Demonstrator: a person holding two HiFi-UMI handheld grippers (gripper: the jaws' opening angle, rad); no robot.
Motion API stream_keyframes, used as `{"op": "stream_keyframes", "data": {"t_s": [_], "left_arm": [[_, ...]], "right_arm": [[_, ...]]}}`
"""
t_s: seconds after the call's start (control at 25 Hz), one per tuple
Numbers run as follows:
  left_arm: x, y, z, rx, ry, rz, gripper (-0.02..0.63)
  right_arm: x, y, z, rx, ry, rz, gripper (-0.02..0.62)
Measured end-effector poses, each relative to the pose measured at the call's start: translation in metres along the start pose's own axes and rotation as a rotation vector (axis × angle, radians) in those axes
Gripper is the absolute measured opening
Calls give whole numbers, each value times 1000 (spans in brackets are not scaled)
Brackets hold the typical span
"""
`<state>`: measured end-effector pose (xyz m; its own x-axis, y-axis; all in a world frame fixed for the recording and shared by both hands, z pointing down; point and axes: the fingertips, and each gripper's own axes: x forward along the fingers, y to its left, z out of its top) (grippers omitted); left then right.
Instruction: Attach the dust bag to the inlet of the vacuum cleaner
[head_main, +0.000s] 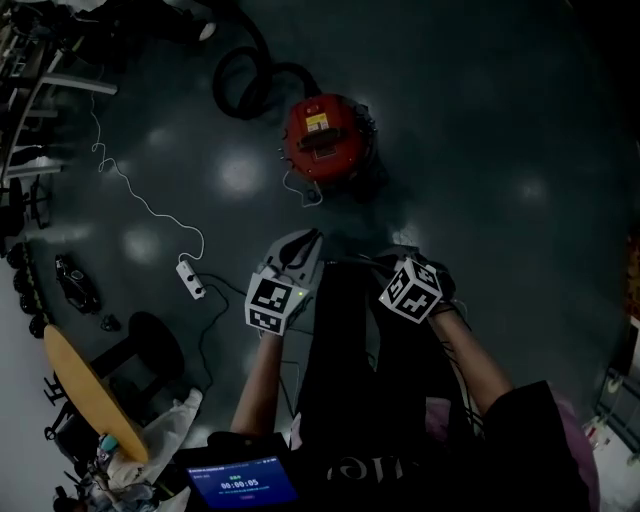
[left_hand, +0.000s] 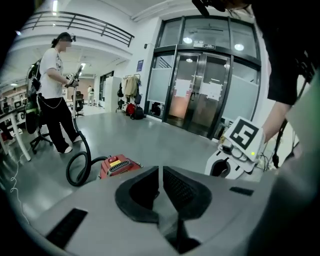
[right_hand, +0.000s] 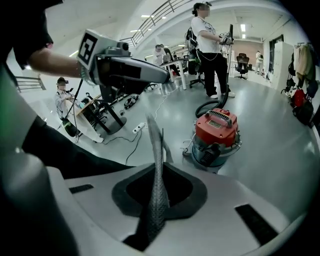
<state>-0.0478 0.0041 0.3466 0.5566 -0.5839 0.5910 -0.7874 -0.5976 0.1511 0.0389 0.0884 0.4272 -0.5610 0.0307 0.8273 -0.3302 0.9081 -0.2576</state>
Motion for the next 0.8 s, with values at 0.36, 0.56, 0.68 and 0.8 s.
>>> {"op": "stream_keyframes", "data": {"t_s": [0.36, 0.56, 0.68, 0.8], "left_arm": [[111, 109, -35, 111, 94, -44, 92], [161, 159, -45, 171, 149, -91, 135], [191, 186, -54, 238, 201, -117, 164], [220, 211, -60, 322, 248, -124, 176]], "right_arm": [[77, -55, -19, 69, 21, -15, 40], [103, -77, -23, 123, 30, -19, 40], [124, -88, -28, 109, 55, -5, 40], [146, -101, -35, 72, 85, 4, 40]]}}
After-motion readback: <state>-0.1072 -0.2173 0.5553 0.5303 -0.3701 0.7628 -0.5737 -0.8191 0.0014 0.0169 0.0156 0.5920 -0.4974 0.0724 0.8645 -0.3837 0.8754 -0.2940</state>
